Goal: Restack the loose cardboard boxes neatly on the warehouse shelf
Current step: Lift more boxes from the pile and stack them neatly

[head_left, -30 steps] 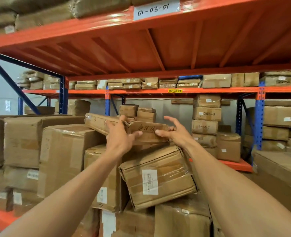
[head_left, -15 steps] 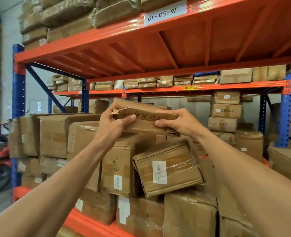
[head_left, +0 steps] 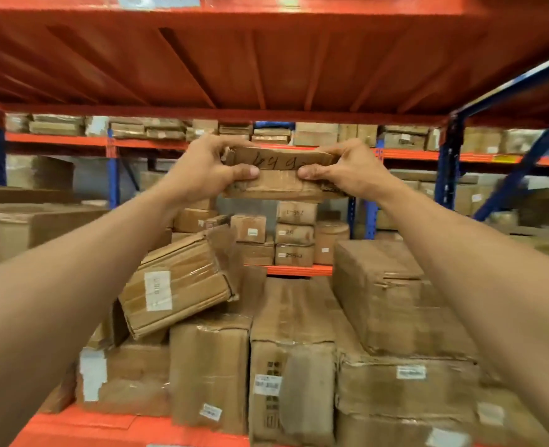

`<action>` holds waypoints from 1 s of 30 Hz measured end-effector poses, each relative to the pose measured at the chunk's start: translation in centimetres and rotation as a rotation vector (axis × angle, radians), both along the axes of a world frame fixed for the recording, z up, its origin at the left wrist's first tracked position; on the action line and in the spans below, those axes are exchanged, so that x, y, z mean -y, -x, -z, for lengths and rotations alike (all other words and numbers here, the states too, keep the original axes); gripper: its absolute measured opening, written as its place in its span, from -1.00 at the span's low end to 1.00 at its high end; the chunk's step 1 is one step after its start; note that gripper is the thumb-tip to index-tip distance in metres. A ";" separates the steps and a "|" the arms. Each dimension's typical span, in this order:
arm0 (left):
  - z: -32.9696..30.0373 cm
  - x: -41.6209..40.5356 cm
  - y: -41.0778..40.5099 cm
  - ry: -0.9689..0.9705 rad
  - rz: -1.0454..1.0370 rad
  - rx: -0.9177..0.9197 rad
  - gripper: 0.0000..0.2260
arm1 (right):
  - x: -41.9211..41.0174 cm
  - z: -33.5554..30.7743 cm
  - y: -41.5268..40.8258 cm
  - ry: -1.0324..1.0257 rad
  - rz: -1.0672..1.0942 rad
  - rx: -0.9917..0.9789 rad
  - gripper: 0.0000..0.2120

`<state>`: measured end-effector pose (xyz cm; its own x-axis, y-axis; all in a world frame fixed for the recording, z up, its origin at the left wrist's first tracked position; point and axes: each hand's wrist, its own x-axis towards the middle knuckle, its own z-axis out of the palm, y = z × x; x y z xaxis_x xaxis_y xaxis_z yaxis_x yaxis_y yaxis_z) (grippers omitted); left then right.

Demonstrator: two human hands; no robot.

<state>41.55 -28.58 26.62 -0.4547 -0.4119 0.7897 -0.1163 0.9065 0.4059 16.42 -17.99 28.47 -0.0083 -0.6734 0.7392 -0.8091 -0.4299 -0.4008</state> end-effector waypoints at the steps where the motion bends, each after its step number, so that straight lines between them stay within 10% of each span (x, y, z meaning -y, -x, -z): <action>1: 0.7 -0.4 2.0 -0.005 0.030 -0.007 -0.69 | -1.3 0.3 1.5 -0.008 0.039 -0.006 -0.77; 15: 8.5 -11.0 25.0 -0.103 0.259 -0.019 -0.72 | -16.7 7.5 20.3 -0.120 0.415 0.090 -0.76; 30: 12.7 -8.0 29.0 -0.159 0.277 0.083 -0.85 | -14.9 11.9 25.0 -0.204 0.415 0.063 -0.59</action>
<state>12.55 -20.59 13.89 -0.6269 -0.3790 0.6807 0.0868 0.8343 0.5444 -8.56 -3.09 16.58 -0.3481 -0.7356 0.5811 -0.8675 0.0177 -0.4972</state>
